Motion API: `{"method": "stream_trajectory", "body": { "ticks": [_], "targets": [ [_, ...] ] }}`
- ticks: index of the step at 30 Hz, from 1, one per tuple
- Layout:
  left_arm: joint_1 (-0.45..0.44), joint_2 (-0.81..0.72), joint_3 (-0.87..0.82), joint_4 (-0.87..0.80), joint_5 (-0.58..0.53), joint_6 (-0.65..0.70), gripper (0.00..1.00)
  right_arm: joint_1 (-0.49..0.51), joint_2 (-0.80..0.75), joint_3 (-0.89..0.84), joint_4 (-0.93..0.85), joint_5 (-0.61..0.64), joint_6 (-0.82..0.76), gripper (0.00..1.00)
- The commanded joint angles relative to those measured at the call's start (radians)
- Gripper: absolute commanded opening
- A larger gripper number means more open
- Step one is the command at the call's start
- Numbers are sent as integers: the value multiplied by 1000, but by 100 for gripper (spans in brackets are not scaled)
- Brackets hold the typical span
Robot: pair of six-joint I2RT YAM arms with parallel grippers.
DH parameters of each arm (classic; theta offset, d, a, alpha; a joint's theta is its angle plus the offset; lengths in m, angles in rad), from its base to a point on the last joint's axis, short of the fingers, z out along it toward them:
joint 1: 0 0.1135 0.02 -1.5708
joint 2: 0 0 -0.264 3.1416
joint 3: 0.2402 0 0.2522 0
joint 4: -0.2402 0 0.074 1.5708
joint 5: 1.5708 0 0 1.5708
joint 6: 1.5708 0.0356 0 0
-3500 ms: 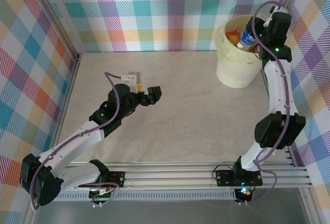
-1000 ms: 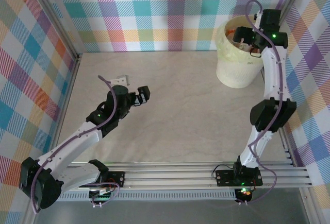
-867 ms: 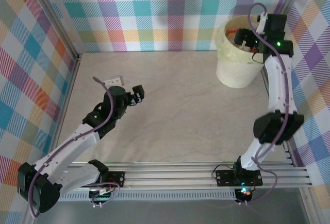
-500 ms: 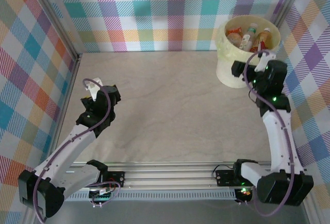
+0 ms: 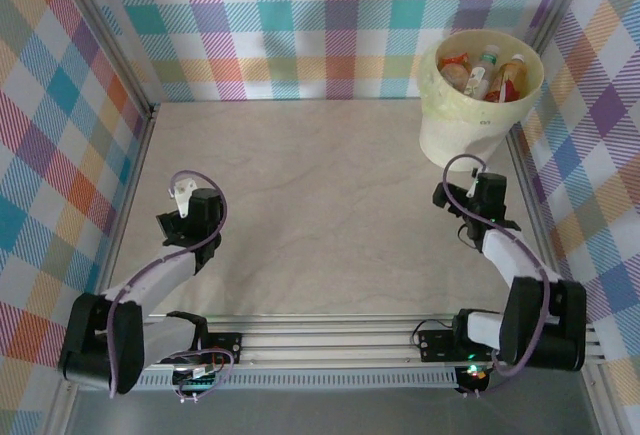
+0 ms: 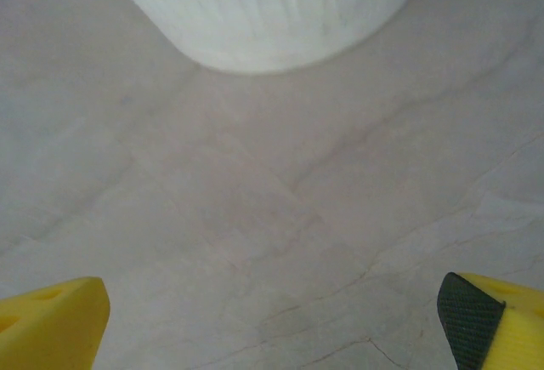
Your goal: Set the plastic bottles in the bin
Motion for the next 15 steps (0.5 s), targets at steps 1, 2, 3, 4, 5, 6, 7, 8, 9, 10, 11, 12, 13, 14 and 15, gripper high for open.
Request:
{"method": "stream_trajectory", "body": {
  "ticks": [1,2,3,4,5,6,7,8,9,10,11,12,13,14,15],
  "targets": [
    [24,84,-34,255,120,35,100,6,60,-34,223,-68,-48,100],
    [24,120,-43,312,135,45,100,9,75,-49,272,-80,-55,100],
    [24,152,-54,375,149,60,100,13,85,-66,321,-84,-68,100],
    [27,166,-45,388,177,74,100,21,96,-82,379,-85,-86,100],
    [28,184,-58,459,205,105,100,26,106,-100,429,-89,-99,100],
    [27,195,-67,507,225,134,100,27,106,-105,442,-98,-106,100],
    [31,202,-68,519,232,150,100,32,108,-116,483,-107,-122,100],
    [34,208,-77,558,240,172,100,34,110,-130,524,-112,-133,100],
    [38,216,-91,601,261,191,100,35,111,-137,549,-119,-149,100],
    [45,241,-106,659,289,207,100,38,114,-142,562,-129,-167,100],
    [51,278,-124,728,310,210,100,38,116,-149,609,-143,-187,100],
    [62,321,-136,789,344,207,100,43,121,-156,637,-148,-203,100],
    [68,377,-134,827,384,214,100,50,130,-171,682,-148,-220,100],
    [69,427,-116,870,379,228,100,55,141,-186,725,-152,-234,100],
    [70,409,-83,768,380,217,100,60,153,-199,760,-153,-243,100]
  ]
}}
